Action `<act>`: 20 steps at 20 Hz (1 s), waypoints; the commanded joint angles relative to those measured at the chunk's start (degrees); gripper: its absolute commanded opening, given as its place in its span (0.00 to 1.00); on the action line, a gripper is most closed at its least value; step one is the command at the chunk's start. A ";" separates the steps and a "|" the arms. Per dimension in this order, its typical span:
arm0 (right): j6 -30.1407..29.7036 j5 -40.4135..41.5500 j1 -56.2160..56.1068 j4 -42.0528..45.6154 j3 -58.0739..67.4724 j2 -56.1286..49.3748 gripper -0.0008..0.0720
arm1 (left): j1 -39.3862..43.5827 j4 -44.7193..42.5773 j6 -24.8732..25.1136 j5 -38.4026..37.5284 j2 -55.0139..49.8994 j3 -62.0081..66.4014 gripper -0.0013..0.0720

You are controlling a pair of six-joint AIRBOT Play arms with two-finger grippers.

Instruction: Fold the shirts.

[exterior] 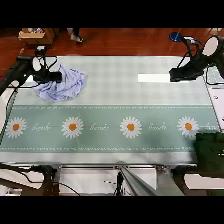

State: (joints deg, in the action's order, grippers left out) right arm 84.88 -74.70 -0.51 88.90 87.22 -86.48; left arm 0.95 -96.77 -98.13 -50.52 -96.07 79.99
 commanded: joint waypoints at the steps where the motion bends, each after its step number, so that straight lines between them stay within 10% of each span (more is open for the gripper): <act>1: 0.00 -0.09 -0.02 -0.04 0.02 -0.02 0.67 | -0.61 0.83 -0.13 2.99 -3.78 0.04 0.77; 3: 0.00 -0.07 -0.02 -0.04 0.02 -0.02 0.67 | -0.63 0.83 -0.15 2.95 -4.09 0.04 0.08; 20: -0.04 -8.09 -0.02 0.22 0.04 13.09 0.67 | 15.80 1.36 -0.13 -13.94 30.58 36.83 0.05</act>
State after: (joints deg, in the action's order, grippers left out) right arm 84.82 -82.11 -0.51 89.12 87.22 -77.78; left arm 10.98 -95.74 -98.30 -63.05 -72.12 114.91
